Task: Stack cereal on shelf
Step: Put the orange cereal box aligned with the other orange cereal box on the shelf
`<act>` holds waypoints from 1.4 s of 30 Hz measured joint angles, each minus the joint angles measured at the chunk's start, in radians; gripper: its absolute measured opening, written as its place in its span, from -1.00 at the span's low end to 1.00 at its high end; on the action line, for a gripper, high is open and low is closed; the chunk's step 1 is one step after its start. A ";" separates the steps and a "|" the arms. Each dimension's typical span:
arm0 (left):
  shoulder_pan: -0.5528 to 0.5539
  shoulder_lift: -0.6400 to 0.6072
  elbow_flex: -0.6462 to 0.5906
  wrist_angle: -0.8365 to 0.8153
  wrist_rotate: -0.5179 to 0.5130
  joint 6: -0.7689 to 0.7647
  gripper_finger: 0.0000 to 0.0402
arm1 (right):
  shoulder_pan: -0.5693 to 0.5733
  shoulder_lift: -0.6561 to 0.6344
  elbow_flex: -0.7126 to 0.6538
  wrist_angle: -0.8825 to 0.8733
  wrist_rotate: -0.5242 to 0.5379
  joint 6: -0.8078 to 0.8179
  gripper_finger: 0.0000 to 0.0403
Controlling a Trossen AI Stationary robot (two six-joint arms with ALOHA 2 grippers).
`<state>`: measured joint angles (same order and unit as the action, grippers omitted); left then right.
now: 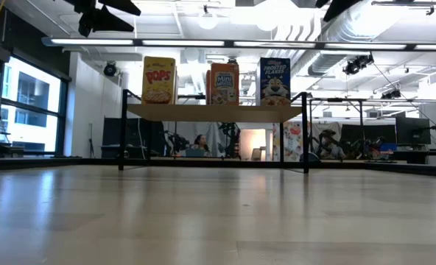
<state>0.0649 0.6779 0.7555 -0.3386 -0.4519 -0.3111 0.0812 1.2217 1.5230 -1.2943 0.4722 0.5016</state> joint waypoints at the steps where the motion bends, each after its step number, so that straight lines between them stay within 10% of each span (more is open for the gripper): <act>1: 0.000 0.000 0.000 0.000 0.000 0.000 0.19 | 0.014 0.000 0.000 -0.001 0.008 0.019 0.57; 10: 0.000 0.000 0.000 -0.001 0.022 0.000 0.19 | 0.106 0.000 0.000 -0.001 0.043 0.086 0.57; 23: -0.060 0.000 0.000 0.009 0.417 0.227 0.19 | 0.157 0.001 0.000 -0.001 0.048 0.124 0.57; 42: -0.313 0.095 0.241 -0.366 0.407 0.260 0.19 | 0.157 0.001 0.000 -0.002 0.048 0.172 0.57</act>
<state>-0.2481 0.7731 0.9961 -0.7045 -0.0449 -0.0508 0.2386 1.2228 1.5230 -1.2964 0.5205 0.6739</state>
